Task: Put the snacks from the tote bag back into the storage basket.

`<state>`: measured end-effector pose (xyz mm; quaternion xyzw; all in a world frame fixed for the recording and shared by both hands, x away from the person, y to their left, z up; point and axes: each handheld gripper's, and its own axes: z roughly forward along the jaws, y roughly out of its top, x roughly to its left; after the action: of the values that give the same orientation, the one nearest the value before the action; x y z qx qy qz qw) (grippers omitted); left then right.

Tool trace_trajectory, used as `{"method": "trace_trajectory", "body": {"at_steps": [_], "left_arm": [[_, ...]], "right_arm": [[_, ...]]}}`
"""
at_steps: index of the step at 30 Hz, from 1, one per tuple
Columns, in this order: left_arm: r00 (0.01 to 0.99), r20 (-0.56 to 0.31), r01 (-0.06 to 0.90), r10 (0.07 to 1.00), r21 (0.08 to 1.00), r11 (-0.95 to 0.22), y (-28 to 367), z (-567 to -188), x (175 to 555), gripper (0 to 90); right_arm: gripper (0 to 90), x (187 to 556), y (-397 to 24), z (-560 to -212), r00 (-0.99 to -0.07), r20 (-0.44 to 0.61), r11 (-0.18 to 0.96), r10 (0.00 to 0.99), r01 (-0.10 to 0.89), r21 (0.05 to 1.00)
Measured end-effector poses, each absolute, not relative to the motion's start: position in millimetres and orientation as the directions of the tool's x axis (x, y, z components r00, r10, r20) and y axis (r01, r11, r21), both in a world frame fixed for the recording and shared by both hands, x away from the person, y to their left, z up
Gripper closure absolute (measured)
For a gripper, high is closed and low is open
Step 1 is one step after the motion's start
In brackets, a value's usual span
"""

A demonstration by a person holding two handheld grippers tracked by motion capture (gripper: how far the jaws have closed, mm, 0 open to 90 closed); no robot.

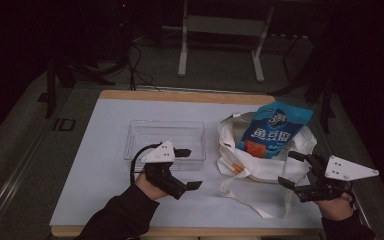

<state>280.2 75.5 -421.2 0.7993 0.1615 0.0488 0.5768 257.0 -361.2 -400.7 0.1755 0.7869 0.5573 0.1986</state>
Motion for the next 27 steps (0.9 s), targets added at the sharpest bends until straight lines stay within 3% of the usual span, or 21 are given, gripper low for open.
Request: {"method": "trace_trajectory", "body": {"at_steps": [27], "left_arm": [[0.961,-0.054,0.143,0.271,0.937,-0.319,-9,-400,340,0.0]], "right_arm": [[16.0,282,-399,-395,-0.8,-0.108,0.32,0.59,0.108,0.941]]}}
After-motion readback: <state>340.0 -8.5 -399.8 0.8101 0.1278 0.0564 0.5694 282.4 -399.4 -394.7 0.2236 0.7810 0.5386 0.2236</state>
